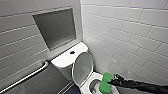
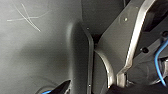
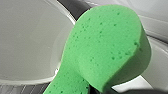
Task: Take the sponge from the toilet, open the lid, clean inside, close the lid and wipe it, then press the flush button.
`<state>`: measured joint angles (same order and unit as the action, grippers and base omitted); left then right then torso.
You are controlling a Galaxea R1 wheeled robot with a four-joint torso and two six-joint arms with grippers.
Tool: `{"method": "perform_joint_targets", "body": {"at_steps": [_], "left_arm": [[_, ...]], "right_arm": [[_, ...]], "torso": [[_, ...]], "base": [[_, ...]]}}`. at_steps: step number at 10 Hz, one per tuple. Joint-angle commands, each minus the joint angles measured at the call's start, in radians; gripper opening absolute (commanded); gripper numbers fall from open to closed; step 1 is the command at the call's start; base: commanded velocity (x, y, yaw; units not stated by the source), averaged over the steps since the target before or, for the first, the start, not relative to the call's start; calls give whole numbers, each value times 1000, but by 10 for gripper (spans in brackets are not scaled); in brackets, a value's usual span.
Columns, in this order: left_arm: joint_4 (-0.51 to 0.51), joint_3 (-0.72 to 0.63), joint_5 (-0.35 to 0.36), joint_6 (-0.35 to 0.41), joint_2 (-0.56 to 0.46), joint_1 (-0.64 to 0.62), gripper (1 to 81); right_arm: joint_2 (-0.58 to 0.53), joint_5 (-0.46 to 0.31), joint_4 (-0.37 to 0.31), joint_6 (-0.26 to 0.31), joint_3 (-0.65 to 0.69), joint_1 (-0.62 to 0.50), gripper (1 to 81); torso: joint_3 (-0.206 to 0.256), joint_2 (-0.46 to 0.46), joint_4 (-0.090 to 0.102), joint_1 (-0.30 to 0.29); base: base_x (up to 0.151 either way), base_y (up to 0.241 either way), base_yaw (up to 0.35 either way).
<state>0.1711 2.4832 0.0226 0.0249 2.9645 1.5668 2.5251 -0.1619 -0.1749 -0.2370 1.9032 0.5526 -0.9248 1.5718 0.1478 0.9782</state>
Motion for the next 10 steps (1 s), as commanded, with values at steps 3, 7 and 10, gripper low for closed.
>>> {"method": "perform_joint_targets", "body": {"at_steps": [3,7,10], "left_arm": [[-8,-9,-79,1,-1,17,811],[-7,-9,-79,1,1,19,811],[-8,-9,-79,1,1,20,811]], "right_arm": [[-9,-13,-21,-44,-14,-153,10],[5,1,-21,-59,5,-177,10],[23,1,-21,-59,28,-194,10]], "torso": [[0,3,61,0],[0,135,96,85],[-65,122,96,74]], "base": [[0,0,0],[0,0,0],[0,0,0]]}}
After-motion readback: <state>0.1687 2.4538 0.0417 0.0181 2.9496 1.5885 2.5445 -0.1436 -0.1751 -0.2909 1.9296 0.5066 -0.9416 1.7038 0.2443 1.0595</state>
